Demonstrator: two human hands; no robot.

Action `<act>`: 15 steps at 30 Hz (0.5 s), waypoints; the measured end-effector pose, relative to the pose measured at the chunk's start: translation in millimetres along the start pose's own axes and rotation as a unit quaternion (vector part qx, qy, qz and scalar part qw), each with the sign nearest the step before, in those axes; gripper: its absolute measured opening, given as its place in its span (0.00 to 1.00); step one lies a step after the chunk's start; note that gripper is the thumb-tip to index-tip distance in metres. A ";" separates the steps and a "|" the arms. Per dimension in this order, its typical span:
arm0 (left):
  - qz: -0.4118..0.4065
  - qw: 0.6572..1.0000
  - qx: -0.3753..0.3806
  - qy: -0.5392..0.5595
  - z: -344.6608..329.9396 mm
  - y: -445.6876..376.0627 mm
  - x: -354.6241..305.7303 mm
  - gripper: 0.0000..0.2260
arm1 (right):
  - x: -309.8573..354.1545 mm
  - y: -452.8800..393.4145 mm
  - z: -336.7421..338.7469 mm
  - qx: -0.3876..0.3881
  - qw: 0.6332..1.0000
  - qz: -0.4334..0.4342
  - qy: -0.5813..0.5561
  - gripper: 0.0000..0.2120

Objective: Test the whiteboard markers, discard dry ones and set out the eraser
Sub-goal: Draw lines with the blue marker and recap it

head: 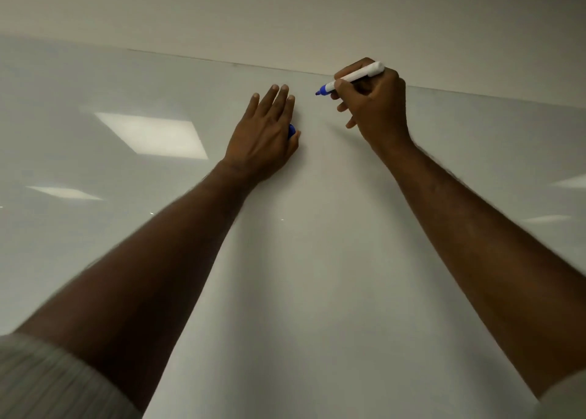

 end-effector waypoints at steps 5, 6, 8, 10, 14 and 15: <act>0.014 1.000 0.025 -0.001 -11.9 -1.0 3.6 0.29 | -14.6 -13.0 -15.5 0.049 0.997 -0.017 0.057 0.11; 0.014 1.000 0.022 -0.002 -11.9 -1.0 3.5 0.29 | -17.6 -13.0 -17.7 0.058 0.996 -0.022 0.061 0.09; 0.014 1.000 0.020 -0.001 -11.8 -1.7 3.4 0.29 | -23.7 -11.4 -20.1 0.068 0.996 -0.037 0.055 0.07; 0.015 1.000 0.019 0.004 -11.5 -2.3 4.4 0.29 | -27.0 -9.0 -20.3 0.069 0.996 -0.039 0.049 0.08; 0.016 1.000 0.014 0.009 -13.3 -0.7 6.2 0.29 | -23.3 7.5 -18.5 0.069 0.996 -0.028 0.046 0.10; 0.015 1.000 0.011 0.010 -13.4 -0.3 6.3 0.29 | -21.2 16.2 -18.0 0.074 0.996 -0.020 0.053 0.10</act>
Point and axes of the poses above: each hand's wrist, its own y-axis away from the middle knuckle, its own z-axis out of the back of the hand, x = y × z, the point moved 10 cm from there along -y, towards the middle knuckle, and after that the axes turned 12 degrees about z, right-handed, at the moved point
